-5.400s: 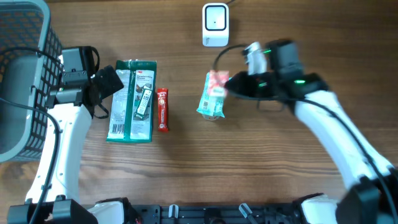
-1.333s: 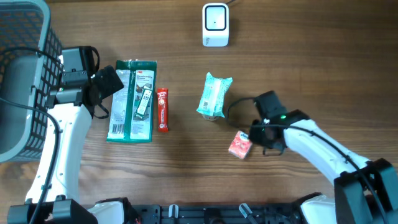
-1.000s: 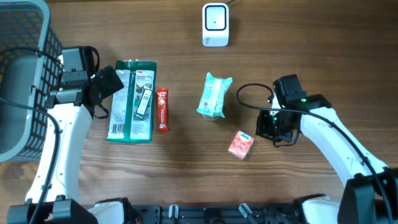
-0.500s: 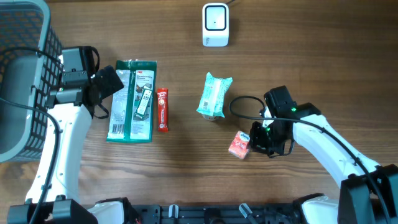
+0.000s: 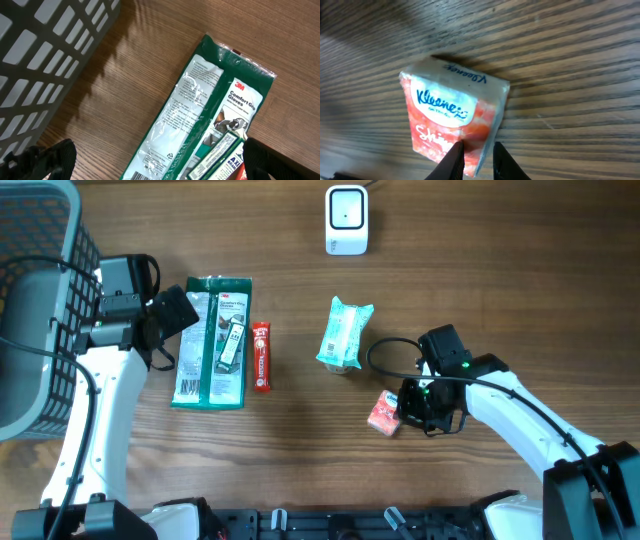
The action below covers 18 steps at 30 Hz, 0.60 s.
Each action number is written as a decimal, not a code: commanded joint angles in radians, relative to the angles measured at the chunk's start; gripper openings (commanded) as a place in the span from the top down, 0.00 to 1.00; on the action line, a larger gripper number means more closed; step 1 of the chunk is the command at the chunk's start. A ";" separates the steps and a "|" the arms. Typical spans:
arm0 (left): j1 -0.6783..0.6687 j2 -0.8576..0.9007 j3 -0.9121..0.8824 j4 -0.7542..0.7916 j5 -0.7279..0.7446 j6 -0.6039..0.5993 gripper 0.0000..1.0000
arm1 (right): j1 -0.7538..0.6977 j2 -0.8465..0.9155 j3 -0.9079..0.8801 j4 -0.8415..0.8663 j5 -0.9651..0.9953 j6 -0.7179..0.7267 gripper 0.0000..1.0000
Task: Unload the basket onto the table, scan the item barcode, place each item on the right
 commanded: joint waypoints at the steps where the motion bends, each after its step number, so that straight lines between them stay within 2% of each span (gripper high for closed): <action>1: 0.004 -0.005 0.003 0.000 0.002 -0.009 0.00 | 0.015 -0.013 -0.030 0.018 0.030 0.032 0.79; 9: 0.004 -0.005 0.003 0.000 0.002 -0.009 0.00 | 0.059 -0.013 -0.117 0.170 0.041 0.100 0.76; 18: 0.004 -0.005 0.003 0.000 0.002 -0.009 0.00 | 0.059 -0.013 -0.117 0.207 0.076 0.096 0.87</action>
